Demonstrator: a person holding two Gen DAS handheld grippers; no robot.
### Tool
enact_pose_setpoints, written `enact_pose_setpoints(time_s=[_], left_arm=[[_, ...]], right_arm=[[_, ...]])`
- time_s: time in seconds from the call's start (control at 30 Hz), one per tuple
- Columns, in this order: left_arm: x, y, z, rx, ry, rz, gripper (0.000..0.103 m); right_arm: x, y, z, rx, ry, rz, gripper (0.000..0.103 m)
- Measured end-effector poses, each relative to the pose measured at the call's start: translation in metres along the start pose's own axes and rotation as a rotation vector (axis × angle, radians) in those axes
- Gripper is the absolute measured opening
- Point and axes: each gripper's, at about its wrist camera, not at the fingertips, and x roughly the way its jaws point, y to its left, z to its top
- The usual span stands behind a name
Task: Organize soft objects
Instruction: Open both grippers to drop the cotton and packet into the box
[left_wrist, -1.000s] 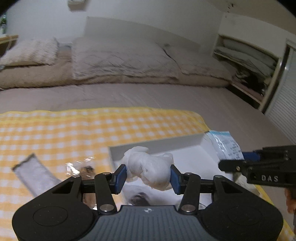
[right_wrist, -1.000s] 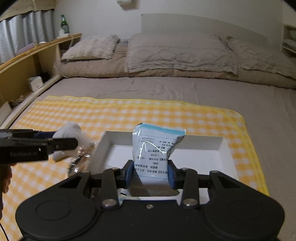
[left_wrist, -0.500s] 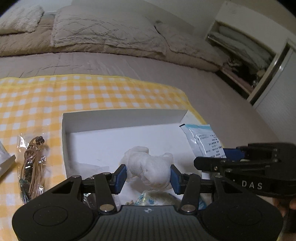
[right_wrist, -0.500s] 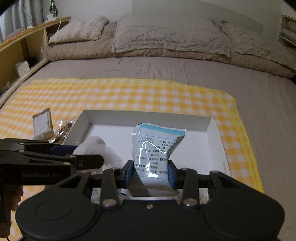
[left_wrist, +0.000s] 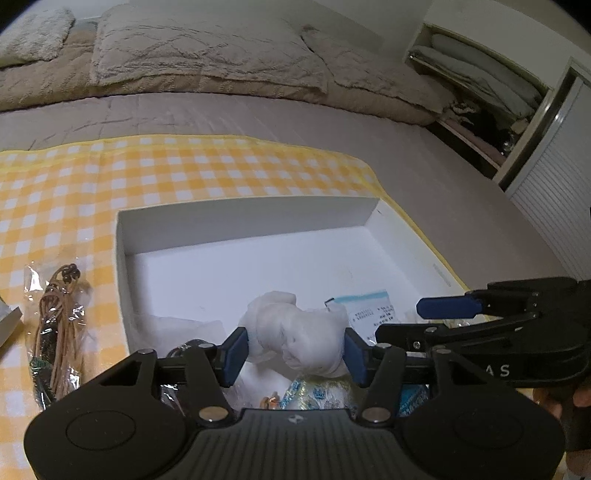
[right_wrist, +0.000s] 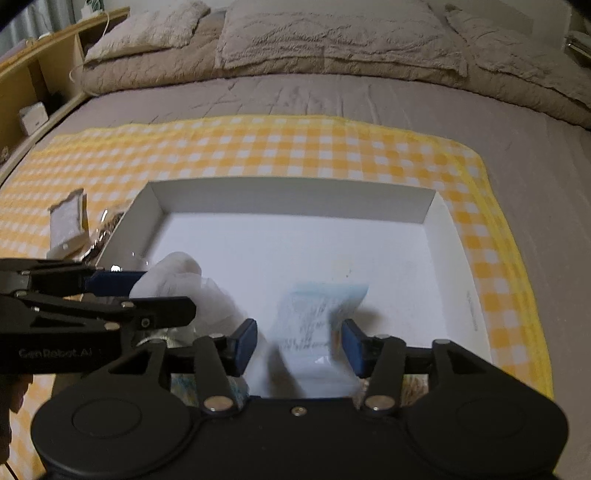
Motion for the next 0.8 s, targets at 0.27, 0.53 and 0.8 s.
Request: enact_pose_setpoints(time_s=[0.27, 0.53, 0.8], left_arm=[[-0.002, -0.004, -0.003, 0.017, 0.019, 0.008, 0.085], [-0.013, -0.006, -0.002, 0.027, 0.009, 0.023, 0.086], [-0.028, -0.009, -0.001, 0.032, -0.008, 0.035, 0.090]], right_arm=[[-0.006, -0.006, -0.002, -0.002, 0.015, -0.005, 0.056], [-0.015, -0.008, -0.006, -0.007, 0.016, -0.018, 0.056], [-0.028, -0.010, -0.010, 0.002, -0.003, -0.026, 0.057]])
